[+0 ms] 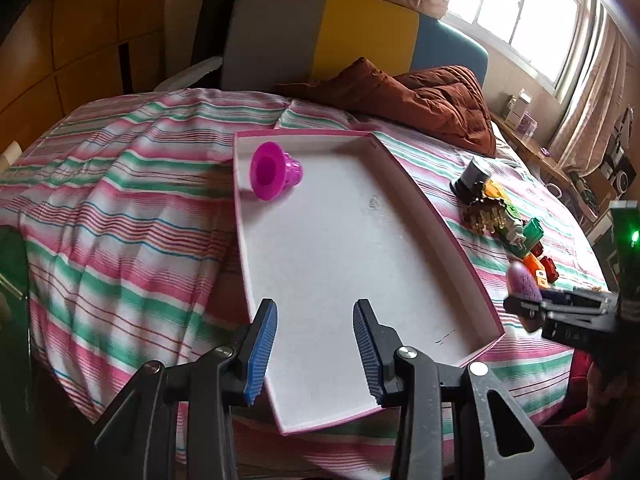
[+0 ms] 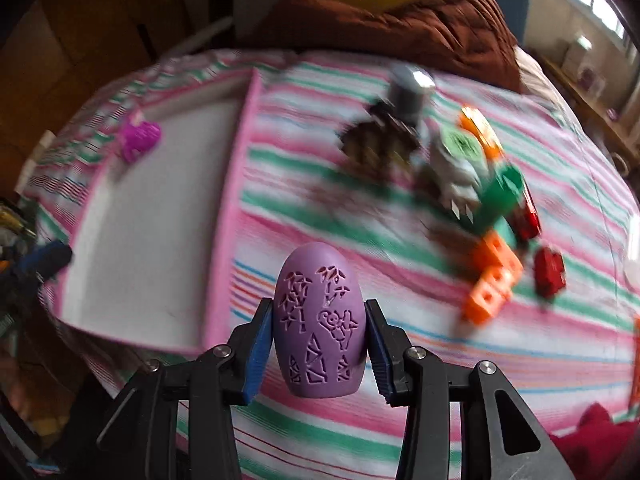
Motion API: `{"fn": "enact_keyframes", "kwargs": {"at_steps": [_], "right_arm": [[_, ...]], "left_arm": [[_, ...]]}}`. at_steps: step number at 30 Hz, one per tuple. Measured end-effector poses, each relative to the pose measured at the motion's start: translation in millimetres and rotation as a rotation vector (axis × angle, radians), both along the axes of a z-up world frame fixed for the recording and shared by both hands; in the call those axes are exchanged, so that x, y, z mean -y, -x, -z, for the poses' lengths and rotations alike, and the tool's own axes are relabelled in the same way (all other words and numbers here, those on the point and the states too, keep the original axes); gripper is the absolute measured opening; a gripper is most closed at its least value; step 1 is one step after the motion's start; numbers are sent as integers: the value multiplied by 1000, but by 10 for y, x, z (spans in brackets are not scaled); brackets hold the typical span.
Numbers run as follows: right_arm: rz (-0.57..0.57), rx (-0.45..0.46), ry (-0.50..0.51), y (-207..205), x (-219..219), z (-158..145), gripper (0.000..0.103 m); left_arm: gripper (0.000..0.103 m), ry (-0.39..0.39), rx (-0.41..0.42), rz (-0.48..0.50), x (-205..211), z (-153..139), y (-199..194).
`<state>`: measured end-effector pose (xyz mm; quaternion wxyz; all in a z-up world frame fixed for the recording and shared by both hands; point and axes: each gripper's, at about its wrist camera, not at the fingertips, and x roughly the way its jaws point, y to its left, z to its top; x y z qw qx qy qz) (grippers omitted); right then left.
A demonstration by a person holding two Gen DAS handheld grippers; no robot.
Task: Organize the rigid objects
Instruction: 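Carry the purple egg into the tray beside the magenta toy and open the right gripper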
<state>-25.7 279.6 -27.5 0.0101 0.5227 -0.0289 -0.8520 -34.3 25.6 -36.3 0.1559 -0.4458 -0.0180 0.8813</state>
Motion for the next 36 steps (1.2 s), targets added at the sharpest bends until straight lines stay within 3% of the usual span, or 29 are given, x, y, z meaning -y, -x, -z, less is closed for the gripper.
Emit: {"fn": "enact_keyframes", "kwargs": {"at_steps": [8,15,22,36], "right_arm": [[-119,-90,35,381,526,-271,44],[-206,-60,25,771,999,-174,44],[-188,-29,31,1195,1115,-52,44],[-124,-25,-65,1938,1338,143,45]], "left_arm": [[40,-9,3,-37,158,0,16],[39,-9,8,-53,230,20,47],[39,-12,18,-61,279,51,75],[39,-22,37,-84,379,106,113]]}}
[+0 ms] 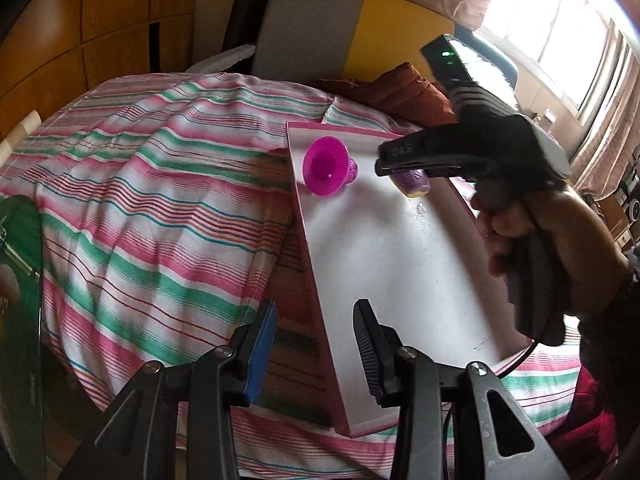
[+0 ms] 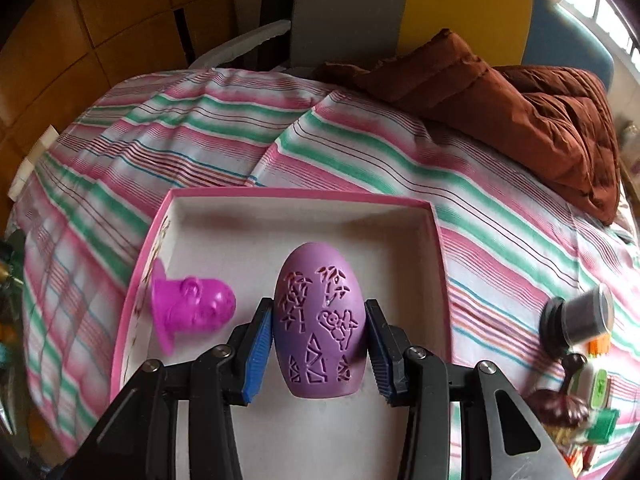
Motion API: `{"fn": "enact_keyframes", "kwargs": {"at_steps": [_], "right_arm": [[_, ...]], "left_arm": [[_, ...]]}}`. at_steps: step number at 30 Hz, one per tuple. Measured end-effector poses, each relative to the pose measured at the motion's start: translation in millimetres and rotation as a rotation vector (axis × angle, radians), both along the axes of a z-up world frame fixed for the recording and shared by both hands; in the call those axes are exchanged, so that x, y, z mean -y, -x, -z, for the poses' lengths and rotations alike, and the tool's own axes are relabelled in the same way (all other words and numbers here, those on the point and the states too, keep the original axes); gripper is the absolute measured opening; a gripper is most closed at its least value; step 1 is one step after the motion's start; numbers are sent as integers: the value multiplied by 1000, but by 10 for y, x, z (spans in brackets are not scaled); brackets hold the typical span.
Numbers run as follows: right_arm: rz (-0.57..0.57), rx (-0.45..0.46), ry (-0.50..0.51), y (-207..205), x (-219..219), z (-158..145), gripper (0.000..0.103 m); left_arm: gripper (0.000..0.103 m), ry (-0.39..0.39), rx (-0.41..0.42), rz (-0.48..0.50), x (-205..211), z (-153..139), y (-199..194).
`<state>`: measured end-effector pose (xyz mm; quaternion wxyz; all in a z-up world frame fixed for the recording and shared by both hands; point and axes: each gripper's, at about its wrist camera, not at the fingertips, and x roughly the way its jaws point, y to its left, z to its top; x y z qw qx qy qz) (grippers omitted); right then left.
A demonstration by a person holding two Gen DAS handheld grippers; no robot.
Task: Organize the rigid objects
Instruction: 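Carry the purple egg into the tray beside the magenta toy and open the right gripper, then grasp the brown scalp massager by its knob with the left gripper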
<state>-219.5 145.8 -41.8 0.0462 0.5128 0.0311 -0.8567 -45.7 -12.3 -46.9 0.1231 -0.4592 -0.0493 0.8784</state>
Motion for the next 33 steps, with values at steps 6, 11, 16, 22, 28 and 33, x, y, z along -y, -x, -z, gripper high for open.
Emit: {"fn": "enact_keyframes", "kwargs": {"at_steps": [6,11,16,22,28,33], "right_arm": [[-15,4,-22,73,124,137,45],[-29,2,-9,75,126,114,45],[-27,-28,15,-22,61,-16,51],[-31,-65,19,-215,6,-148,57],[-28,-117,24,-517,-104,-313,64],[-56,-166,-4,-791,-215,-452,73]], "left_arm": [[39,-7,3,-11,40,8,10],[39,-10,1,-20,46,4,24],[39,-7,-3,-17,32,-7,3],[39,7,-15,-6,-9,-40,-25],[39,14,-32,-3,-35,-90,-59],[39,22,-45,10,-87,-129,-85]]}}
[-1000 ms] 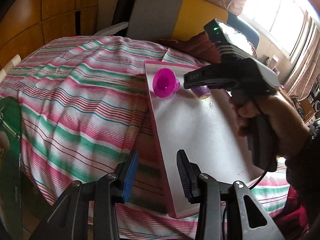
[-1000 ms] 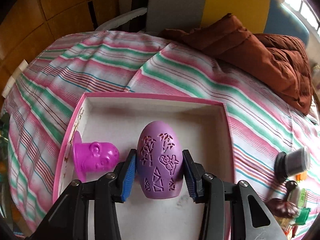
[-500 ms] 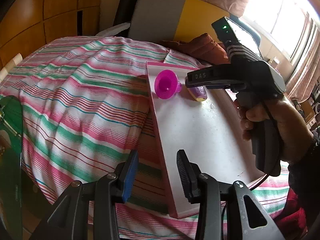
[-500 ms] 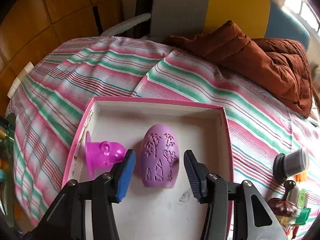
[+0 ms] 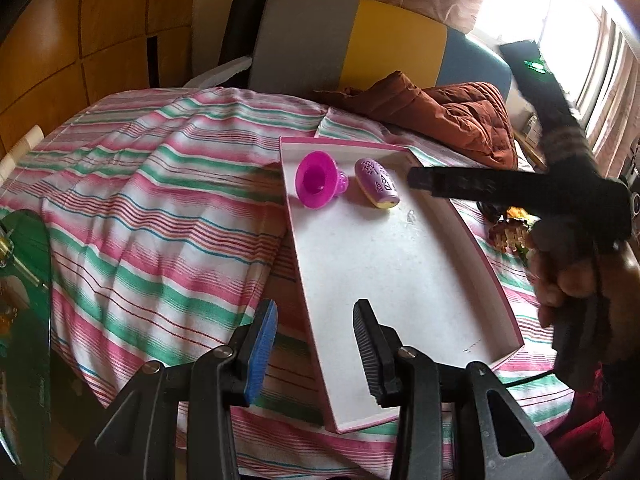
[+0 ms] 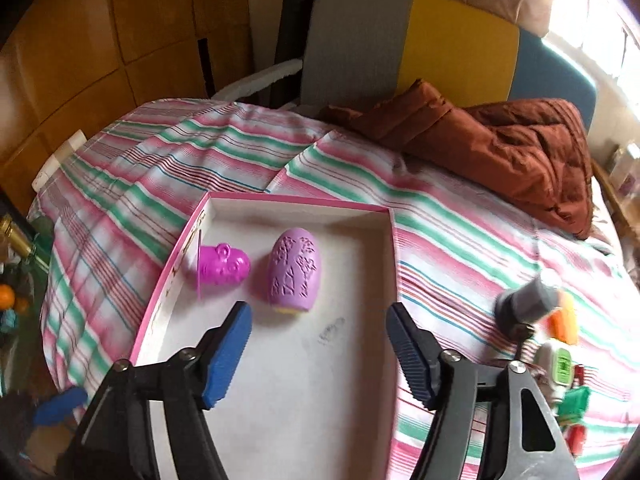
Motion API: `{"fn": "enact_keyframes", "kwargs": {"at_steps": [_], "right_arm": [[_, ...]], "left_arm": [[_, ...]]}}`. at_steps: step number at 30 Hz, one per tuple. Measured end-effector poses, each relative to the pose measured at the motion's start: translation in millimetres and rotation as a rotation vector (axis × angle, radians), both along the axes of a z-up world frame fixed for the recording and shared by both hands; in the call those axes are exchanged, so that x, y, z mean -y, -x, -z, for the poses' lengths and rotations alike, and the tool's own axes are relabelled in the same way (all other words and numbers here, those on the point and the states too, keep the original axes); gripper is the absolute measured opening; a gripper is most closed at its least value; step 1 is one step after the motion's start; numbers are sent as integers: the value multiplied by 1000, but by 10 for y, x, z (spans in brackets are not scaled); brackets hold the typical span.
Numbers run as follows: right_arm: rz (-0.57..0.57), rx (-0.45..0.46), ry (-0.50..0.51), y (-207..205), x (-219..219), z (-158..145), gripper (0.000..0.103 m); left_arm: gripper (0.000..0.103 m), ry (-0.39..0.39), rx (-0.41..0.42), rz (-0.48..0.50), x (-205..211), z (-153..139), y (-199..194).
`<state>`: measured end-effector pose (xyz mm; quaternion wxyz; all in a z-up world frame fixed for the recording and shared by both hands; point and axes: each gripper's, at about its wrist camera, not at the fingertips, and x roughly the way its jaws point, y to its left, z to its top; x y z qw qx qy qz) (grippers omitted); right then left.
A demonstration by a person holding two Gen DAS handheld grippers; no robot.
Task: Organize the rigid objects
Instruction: 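Grasp the brown scalp massager by its knob with the left gripper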
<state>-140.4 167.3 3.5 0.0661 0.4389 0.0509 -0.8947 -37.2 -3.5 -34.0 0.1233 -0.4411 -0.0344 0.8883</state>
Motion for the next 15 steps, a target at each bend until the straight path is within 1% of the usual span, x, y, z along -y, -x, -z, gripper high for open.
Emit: {"fn": "enact_keyframes", "kwargs": {"at_steps": [5,7,11,15], "right_arm": [[3,-36,-15,-245,-244,-131,79],[15,-52,-22,-323,-378,-176,80],[73,-80,-22,-449,-724,-260,81],[172,-134,-23,-572,-1127,-372,81]], "left_arm": [[39,8,-2,16,-75,-25,1],[39,12,-5,26,-111,-42,1],[40,16,-3,44,-182,-61,2],[40,9,0,60,-260,-85,21]]}}
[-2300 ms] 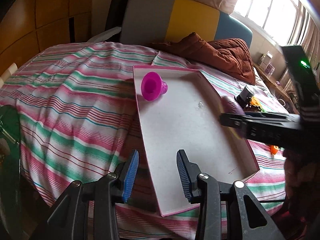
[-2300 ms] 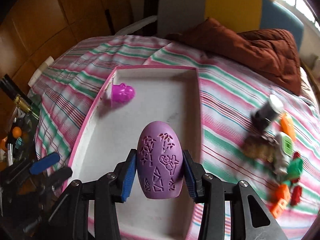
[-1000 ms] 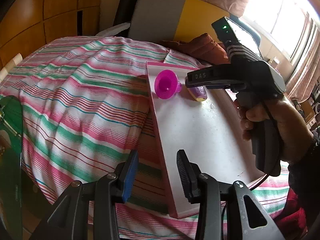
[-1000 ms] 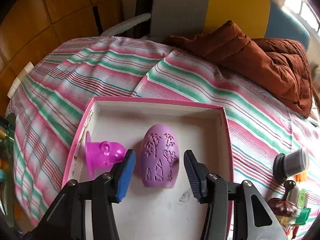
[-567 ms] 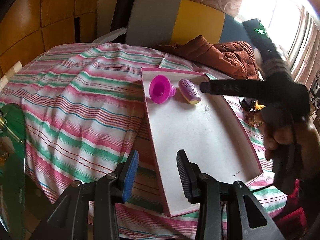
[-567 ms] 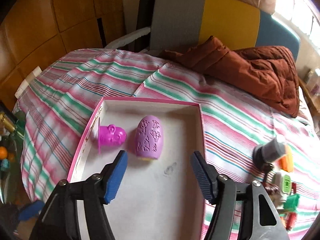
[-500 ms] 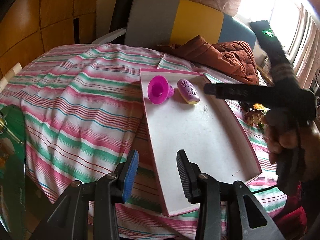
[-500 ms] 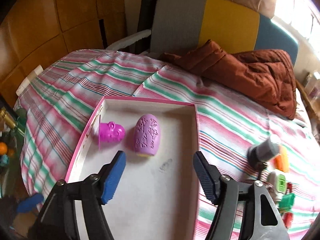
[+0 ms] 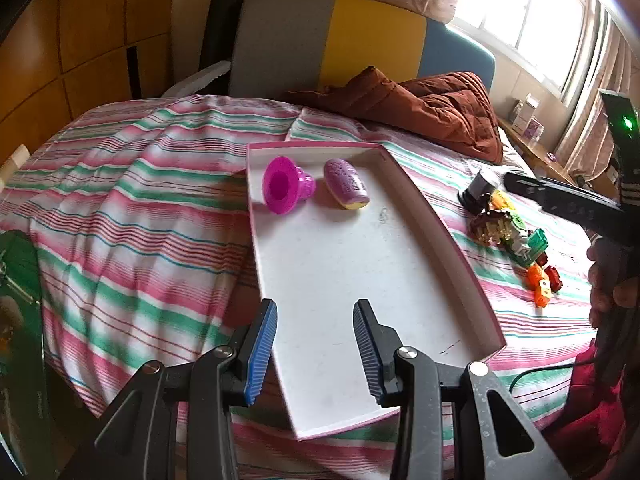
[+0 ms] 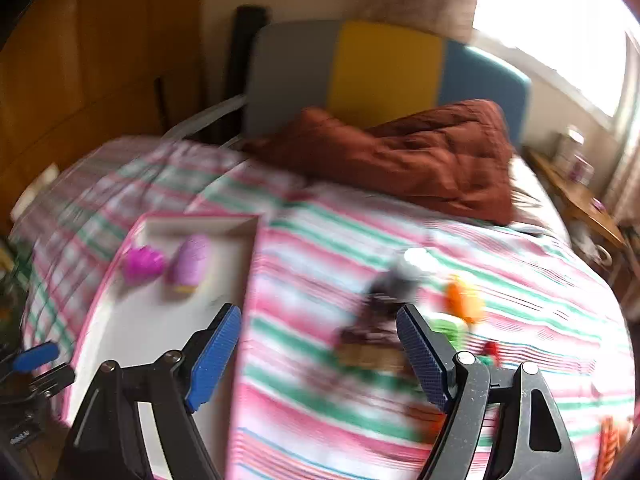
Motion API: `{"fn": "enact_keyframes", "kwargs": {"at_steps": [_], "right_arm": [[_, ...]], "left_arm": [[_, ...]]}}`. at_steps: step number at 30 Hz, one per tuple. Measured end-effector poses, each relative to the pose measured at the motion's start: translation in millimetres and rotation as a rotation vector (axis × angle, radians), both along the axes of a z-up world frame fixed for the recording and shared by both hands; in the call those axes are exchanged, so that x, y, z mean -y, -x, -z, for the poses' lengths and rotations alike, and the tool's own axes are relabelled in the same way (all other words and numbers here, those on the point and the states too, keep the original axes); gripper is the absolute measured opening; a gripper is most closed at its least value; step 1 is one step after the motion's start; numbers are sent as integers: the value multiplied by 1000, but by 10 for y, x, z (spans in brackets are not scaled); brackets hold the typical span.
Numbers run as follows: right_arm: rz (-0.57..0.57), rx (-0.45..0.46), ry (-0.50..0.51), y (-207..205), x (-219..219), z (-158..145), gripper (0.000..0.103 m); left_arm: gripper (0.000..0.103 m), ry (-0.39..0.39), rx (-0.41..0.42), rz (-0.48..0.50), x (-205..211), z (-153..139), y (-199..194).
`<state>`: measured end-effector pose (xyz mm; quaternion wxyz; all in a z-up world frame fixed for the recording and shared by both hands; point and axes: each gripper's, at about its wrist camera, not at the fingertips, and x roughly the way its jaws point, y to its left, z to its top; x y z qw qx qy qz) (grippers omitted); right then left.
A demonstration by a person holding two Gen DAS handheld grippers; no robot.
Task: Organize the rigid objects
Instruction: 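Grasp the brown scalp massager by its knob with the left gripper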
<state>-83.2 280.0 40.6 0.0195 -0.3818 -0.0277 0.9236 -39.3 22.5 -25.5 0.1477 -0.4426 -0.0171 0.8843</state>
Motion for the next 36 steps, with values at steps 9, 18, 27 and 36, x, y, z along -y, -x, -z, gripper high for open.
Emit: {"fn": "enact_keyframes", "kwargs": {"at_steps": [9,18,27,36], "right_arm": [[348,-88,47,-236,-1259,-47,85],[557,-81,222,-429,-2019,240,85],[525,-76,294,-447,-1985,210,87],[490,-86,330,-427,-1931,180,90]], "left_arm": [[39,-55,29,94,-341,-120,122],[40,-24,15,257,-1108,-219,289],[67,-95,89,346,-1859,-116,564],[83,-117,161,368,-2375,126,937]]}}
